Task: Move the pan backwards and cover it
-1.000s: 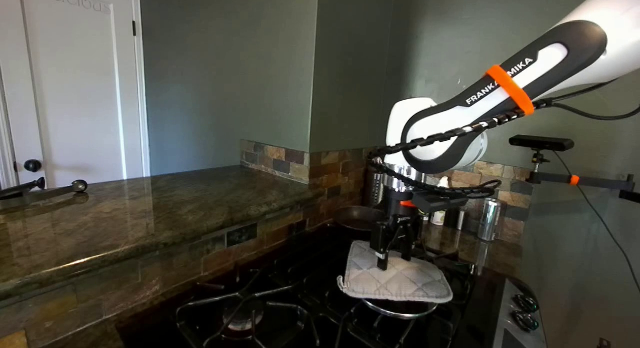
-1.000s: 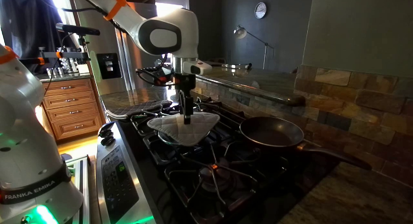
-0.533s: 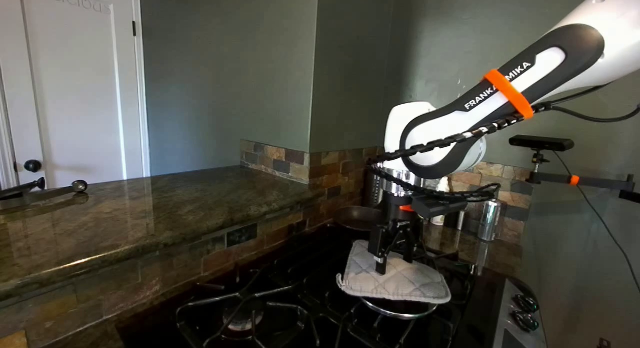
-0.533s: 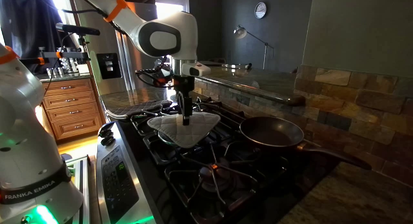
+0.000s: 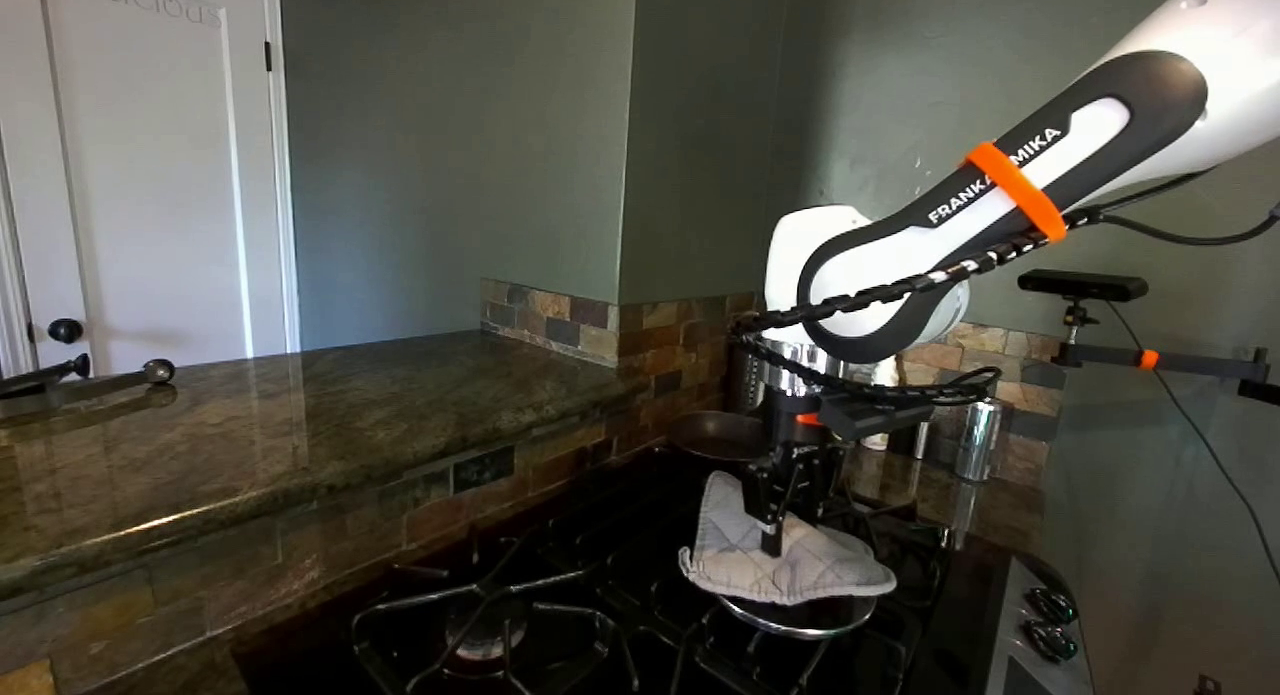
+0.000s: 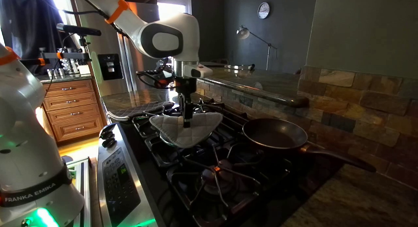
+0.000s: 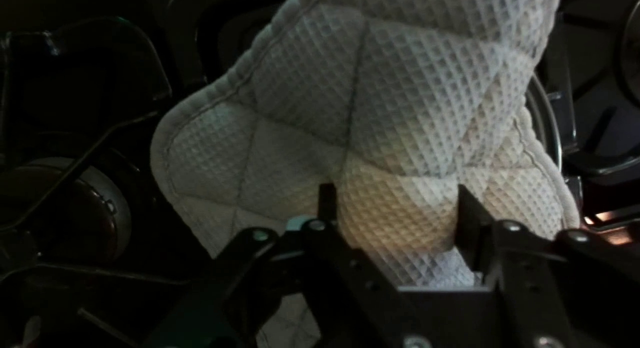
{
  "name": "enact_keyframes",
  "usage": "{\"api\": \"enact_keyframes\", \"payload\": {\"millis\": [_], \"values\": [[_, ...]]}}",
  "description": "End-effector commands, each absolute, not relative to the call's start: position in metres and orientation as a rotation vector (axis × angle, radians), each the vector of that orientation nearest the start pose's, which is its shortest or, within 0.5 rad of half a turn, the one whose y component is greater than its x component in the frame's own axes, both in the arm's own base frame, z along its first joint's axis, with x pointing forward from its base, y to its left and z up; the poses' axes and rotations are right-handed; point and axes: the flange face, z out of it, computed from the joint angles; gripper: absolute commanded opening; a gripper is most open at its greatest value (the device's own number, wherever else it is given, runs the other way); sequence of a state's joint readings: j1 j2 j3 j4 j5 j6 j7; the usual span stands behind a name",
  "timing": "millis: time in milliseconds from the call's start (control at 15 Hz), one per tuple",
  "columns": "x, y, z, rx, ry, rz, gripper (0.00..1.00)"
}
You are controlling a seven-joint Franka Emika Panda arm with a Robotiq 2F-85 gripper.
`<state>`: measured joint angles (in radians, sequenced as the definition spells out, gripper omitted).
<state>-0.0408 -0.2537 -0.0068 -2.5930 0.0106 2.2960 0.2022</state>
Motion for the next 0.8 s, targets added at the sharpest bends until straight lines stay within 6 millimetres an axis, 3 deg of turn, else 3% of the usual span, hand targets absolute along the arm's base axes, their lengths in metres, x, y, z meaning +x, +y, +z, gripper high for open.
{"api": "enact_keyframes", "payload": {"millis": [0,733], "values": [[0.4185,-0.0155,0.3339,-3.129,0.439,0.067,0.31],[0.4226,-0.0241,0.3427,-3.119,0.497,0.052,0.30]]}}
